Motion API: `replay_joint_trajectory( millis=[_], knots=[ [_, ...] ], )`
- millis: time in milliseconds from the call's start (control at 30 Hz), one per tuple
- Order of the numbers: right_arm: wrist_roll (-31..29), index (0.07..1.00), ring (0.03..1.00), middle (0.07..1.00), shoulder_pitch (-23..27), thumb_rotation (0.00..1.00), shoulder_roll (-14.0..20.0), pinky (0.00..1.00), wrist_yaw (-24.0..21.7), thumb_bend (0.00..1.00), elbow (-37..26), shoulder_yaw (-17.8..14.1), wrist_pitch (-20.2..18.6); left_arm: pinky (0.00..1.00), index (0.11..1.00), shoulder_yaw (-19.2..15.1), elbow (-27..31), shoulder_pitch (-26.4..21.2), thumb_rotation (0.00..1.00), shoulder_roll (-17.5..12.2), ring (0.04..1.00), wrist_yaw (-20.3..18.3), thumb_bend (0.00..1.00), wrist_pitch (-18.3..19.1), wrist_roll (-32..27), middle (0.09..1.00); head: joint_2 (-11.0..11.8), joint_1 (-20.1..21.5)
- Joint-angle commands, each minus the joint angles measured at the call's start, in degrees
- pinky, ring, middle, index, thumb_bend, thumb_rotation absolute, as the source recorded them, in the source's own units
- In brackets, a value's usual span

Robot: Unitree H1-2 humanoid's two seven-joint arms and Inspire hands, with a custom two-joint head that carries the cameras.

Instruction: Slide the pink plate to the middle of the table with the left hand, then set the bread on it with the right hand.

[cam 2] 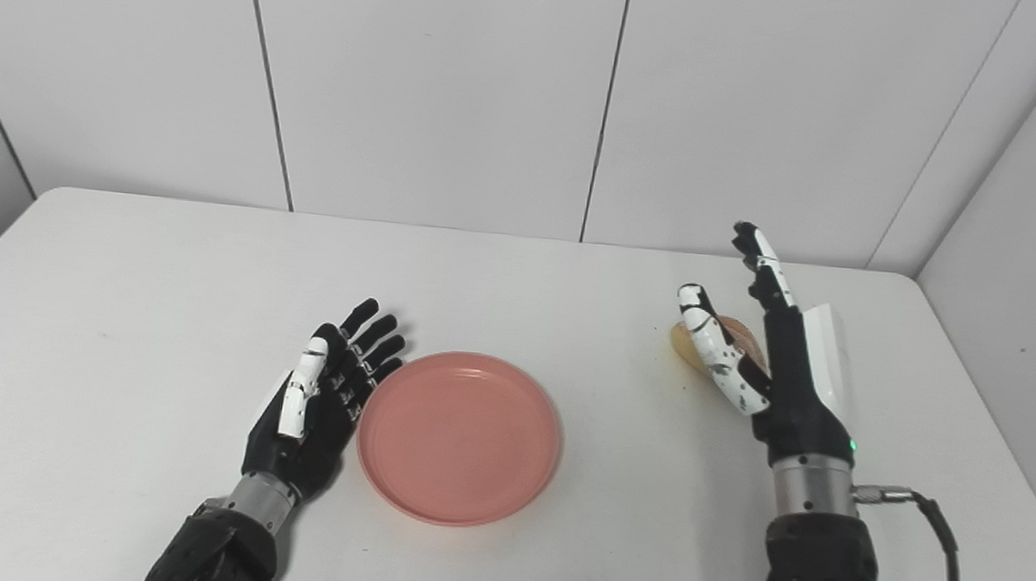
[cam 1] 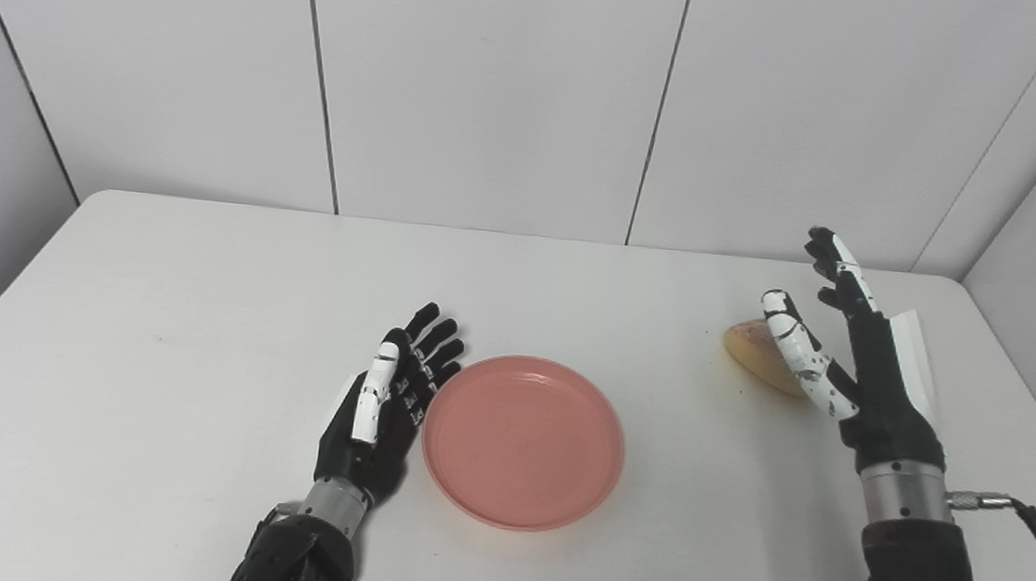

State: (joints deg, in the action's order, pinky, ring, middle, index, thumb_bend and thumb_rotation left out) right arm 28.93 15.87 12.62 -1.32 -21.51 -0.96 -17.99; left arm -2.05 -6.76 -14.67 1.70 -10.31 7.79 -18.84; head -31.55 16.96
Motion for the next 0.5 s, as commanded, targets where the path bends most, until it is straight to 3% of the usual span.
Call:
replay_joint_trajectory(
  millis=[0,300,467],
  knots=[
    [2.57,0.911,0.881,0.901,3.25,0.67,1.88,0.82,-0.92,0.58,-2.04,-0.16,-2.37,0.94,0.91,-0.7,-1.96,2.01,1.0,-0.84,0.922,0.34,0.38,1.11,0.17,0.922,0.03,0.23],
    [10.79,0.922,0.875,0.914,8.21,0.57,6.34,0.77,-4.35,0.83,1.86,1.36,-8.07,0.97,0.926,-1.89,-3.32,1.98,1.0,-2.02,0.938,-2.11,0.37,0.02,-1.47,0.938,0.68,3.32],
    [14.0,0.952,0.886,0.938,10.47,0.56,7.4,0.76,-9.13,0.91,5.13,0.91,-8.9,0.97,0.917,-2.6,-3.83,1.84,1.0,-2.36,0.93,-2.44,0.37,0.41,-2.37,0.928,0.95,4.07]
  ],
)
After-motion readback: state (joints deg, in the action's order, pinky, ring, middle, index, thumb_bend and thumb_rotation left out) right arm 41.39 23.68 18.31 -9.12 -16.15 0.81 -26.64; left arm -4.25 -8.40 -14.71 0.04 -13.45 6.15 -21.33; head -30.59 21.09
